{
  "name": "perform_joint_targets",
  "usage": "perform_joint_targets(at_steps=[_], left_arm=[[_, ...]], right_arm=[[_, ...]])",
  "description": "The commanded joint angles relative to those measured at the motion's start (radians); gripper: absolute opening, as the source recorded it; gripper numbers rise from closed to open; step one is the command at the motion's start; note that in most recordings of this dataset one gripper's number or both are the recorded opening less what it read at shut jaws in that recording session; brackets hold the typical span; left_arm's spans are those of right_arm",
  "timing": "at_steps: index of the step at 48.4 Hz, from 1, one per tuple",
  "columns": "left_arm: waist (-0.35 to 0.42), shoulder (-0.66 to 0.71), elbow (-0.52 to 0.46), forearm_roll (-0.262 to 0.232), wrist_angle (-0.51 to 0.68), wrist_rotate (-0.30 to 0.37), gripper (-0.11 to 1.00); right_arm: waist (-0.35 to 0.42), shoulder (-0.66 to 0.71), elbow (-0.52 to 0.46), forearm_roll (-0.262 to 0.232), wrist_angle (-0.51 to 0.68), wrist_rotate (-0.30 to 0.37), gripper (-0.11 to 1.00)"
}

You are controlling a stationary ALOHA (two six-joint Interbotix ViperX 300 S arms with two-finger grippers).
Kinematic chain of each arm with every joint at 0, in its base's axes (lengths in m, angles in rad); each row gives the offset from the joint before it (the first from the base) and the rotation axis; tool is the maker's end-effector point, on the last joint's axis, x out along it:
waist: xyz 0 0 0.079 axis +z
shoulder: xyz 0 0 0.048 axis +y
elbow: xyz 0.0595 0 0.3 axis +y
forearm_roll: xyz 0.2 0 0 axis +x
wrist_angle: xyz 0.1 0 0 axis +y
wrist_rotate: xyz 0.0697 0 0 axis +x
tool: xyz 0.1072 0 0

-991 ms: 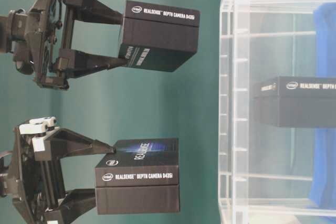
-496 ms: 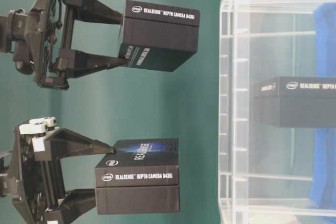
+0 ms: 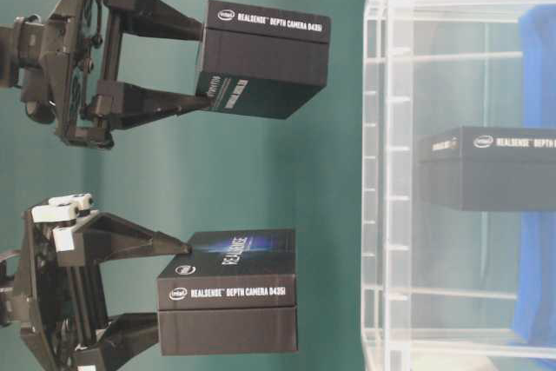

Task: Take the box out of the case with both arms.
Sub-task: 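Lift both gripped boxes straight up out of the case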

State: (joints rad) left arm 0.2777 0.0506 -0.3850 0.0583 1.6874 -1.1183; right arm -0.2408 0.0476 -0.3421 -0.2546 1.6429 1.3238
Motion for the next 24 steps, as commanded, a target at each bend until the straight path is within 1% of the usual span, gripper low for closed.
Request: perform_joint_targets(at_steps=[1, 14, 24], left_arm=[[0.002, -0.037, -0.026, 0.003, -0.002, 0.002, 0.63], [-0.005, -0.038, -0.025, 0.003, -0.002, 0.002, 0.63], [-0.041, -0.046, -0.021, 0.003, -0.002, -0.02, 0.63]], right_arm=[[0.003, -0.04, -0.029, -0.003, 0.002, 0.0, 0.66], [0.009, -0.04, -0.029, 0.009, 0.015, 0.006, 0.66], [0.044, -0.04, -0.029, 0.009, 0.055, 0.012, 0.66]])
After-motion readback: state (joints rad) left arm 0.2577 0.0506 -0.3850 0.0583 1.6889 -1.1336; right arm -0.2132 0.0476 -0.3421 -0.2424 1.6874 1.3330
